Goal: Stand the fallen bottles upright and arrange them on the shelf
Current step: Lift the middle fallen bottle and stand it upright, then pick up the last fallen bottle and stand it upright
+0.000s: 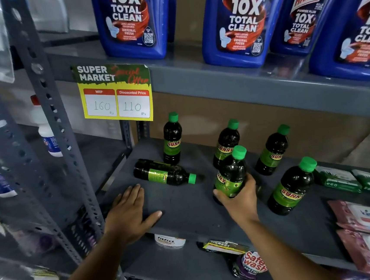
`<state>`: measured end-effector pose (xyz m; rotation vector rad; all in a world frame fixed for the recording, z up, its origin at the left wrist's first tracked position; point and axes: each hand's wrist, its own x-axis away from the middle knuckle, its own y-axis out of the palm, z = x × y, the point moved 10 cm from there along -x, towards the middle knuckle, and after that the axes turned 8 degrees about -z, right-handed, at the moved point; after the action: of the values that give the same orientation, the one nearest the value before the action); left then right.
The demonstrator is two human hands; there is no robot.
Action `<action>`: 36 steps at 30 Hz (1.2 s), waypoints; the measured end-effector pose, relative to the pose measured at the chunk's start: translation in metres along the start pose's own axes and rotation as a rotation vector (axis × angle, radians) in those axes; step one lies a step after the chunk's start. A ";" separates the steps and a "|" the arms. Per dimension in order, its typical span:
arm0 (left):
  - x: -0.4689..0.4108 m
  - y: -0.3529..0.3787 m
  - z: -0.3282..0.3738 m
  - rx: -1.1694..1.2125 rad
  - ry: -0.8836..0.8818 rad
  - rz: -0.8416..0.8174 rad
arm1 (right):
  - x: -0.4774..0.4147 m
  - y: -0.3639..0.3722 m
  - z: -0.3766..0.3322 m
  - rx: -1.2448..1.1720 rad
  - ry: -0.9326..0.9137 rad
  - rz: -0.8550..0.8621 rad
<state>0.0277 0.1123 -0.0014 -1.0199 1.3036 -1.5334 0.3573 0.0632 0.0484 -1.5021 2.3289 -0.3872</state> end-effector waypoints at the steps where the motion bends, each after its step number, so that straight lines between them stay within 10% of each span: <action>1: 0.000 0.000 0.000 -0.002 0.000 0.002 | -0.001 0.002 0.002 -0.022 0.016 -0.032; 13: 0.002 -0.003 0.001 0.015 0.007 0.010 | -0.002 0.010 0.000 0.013 0.001 -0.095; 19: -0.001 0.002 0.000 0.013 -0.008 -0.047 | 0.046 -0.003 -0.043 0.335 -0.285 0.249; 23: -0.006 -0.003 -0.008 0.070 0.005 -0.056 | 0.066 0.068 -0.087 0.385 -0.647 -0.125; 36: -0.004 -0.008 -0.008 0.079 0.036 -0.044 | -0.019 0.138 -0.063 0.703 -0.141 -0.525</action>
<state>0.0206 0.1189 0.0053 -0.9807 1.2429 -1.6301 0.2243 0.1389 0.0525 -1.6456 1.4161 -1.0573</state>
